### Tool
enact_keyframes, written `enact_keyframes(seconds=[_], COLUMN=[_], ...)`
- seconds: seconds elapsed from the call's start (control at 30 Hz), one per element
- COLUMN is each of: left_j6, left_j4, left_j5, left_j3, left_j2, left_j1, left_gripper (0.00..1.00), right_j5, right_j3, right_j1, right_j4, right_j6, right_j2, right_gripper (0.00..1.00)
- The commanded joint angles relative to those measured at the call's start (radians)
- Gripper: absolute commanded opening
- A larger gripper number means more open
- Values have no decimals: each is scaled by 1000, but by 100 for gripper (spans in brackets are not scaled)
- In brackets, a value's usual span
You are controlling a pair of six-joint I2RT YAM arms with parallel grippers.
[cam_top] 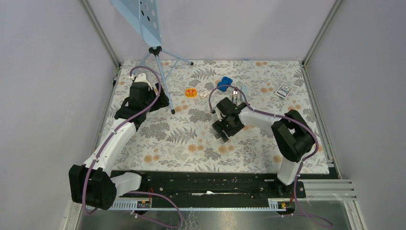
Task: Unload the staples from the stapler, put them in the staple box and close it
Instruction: Move the staple box to the center of the board.
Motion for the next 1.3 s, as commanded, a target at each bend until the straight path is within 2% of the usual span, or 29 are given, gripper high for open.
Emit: enact_keyframes(seconds=[0.0,0.77,0.97,1.13,1.27], left_j6=[-10,-19,-21,-23,-23], left_j4=[39,43,45,45,45], left_j5=[19,65,74,76,76], left_j3=[1,1,1,1,1], left_j2=[4,17,20,23,22], left_j1=[12,46,50,54,58], left_gripper=[86,86,86,86,86], right_j5=[-109,70,49,22,-12], right_j3=[4,43,40,27,22], right_j1=[11,79,81,80,80], right_j4=[-12,70,77,84,110], right_j6=[-19,155,156,142,145], right_j2=[15,75,70,23,-80], right_gripper=[79,81,81,81,83])
